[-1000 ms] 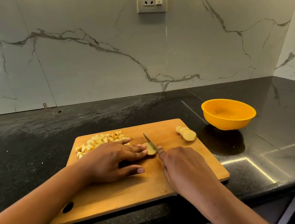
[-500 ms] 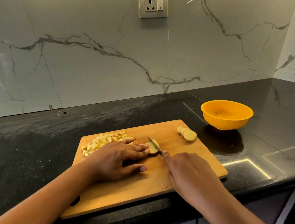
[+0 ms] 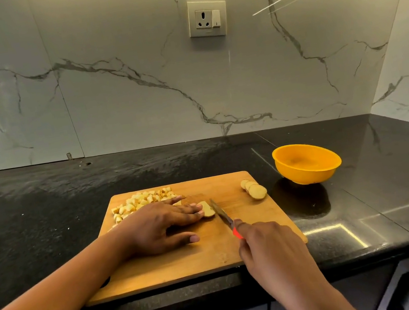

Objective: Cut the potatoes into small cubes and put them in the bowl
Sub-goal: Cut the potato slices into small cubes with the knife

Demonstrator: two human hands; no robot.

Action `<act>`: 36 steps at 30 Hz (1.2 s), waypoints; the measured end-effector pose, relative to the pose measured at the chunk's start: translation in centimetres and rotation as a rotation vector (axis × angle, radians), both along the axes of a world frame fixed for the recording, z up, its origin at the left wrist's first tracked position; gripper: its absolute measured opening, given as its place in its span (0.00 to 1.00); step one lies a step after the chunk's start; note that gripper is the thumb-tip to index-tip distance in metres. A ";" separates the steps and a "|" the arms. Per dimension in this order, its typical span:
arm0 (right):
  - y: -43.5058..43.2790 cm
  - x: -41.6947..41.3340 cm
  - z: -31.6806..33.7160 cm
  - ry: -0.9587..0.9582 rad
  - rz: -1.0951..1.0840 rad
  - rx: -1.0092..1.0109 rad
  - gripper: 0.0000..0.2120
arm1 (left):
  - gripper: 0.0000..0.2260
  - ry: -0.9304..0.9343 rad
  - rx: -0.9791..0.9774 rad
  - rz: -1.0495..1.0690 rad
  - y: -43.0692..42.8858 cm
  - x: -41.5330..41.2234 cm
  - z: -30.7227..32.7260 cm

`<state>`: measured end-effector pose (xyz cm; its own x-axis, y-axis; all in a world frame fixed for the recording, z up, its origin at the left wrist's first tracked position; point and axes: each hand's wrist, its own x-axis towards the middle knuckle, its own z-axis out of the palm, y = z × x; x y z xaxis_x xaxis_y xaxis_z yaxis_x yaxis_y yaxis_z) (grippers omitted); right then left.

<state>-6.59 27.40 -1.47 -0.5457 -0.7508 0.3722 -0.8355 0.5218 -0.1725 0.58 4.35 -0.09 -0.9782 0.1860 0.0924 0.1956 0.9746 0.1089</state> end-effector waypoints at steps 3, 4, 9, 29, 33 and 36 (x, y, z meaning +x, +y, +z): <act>-0.4 -1.1 0.1 -0.023 0.011 -0.067 0.22 | 0.28 0.031 0.021 -0.006 -0.1 0.1 -0.1; -0.5 -1.4 0.2 -0.028 0.022 -0.086 0.22 | 0.28 0.045 0.024 -0.005 -0.1 0.1 -0.1; -0.9 -1.5 0.3 -0.042 0.059 -0.132 0.21 | 0.28 0.071 0.033 -0.004 -0.3 0.0 -0.2; -2.5 0.7 0.9 0.041 0.057 0.206 0.25 | 0.28 0.090 0.011 -0.015 -0.6 -0.2 -0.5; 0.3 1.6 0.4 0.057 0.104 0.158 0.25 | 0.26 0.082 -0.018 -0.010 -0.7 -0.2 -0.6; 0.8 1.5 0.7 0.055 0.103 0.106 0.23 | 0.27 0.128 -0.039 -0.019 -0.8 0.0 -0.7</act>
